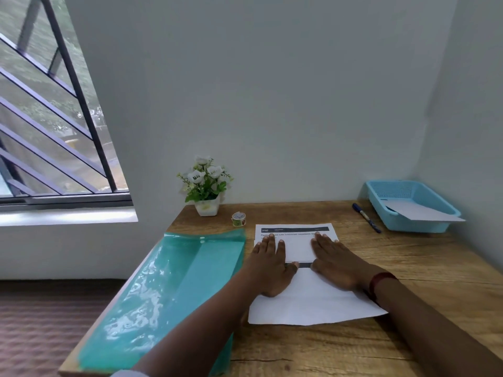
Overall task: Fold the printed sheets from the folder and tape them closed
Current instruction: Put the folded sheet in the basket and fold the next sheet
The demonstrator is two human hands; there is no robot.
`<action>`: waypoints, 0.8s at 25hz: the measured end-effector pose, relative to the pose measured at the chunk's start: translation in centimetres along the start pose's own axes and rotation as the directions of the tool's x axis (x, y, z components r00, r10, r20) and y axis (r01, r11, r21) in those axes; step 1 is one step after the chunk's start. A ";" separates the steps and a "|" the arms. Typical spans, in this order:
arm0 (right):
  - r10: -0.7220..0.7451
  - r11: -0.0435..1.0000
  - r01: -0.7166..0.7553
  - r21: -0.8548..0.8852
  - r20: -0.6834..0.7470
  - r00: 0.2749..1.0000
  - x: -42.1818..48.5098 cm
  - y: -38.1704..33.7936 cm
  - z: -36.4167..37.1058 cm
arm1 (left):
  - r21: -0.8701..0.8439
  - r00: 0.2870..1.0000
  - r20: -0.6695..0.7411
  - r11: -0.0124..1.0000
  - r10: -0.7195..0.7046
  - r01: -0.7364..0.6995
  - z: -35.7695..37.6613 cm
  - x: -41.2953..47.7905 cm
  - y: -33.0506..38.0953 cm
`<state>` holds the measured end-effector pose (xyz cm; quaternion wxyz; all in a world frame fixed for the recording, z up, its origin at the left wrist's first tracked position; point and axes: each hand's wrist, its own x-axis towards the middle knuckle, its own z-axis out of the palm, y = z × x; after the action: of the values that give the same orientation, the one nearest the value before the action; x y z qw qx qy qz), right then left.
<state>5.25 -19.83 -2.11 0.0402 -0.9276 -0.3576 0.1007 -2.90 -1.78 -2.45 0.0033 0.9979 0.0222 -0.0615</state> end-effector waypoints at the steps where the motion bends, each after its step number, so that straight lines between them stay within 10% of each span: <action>1: 0.001 1.000 -0.001 -0.015 0.006 1.000 0.0 0.1 0.0 | -0.008 1.000 -0.003 1.000 0.004 -0.004 0.0 0.0 0.1; 10: -0.050 0.998 0.049 -0.045 -0.028 0.998 -0.2 0.0 -1.9 | -0.207 0.997 -0.055 0.977 0.046 -0.057 -2.7 -1.1 -1.4; 20: -0.439 0.898 0.428 -0.099 -0.241 0.866 1.7 -8.3 -5.6 | -0.299 0.964 -0.224 0.951 -0.146 0.075 -3.4 -8.4 -11.4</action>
<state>2.25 -12.49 4.31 0.0881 -0.8294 -0.5503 -0.0396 -11.29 9.23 1.89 0.1423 0.9838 0.0875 0.0650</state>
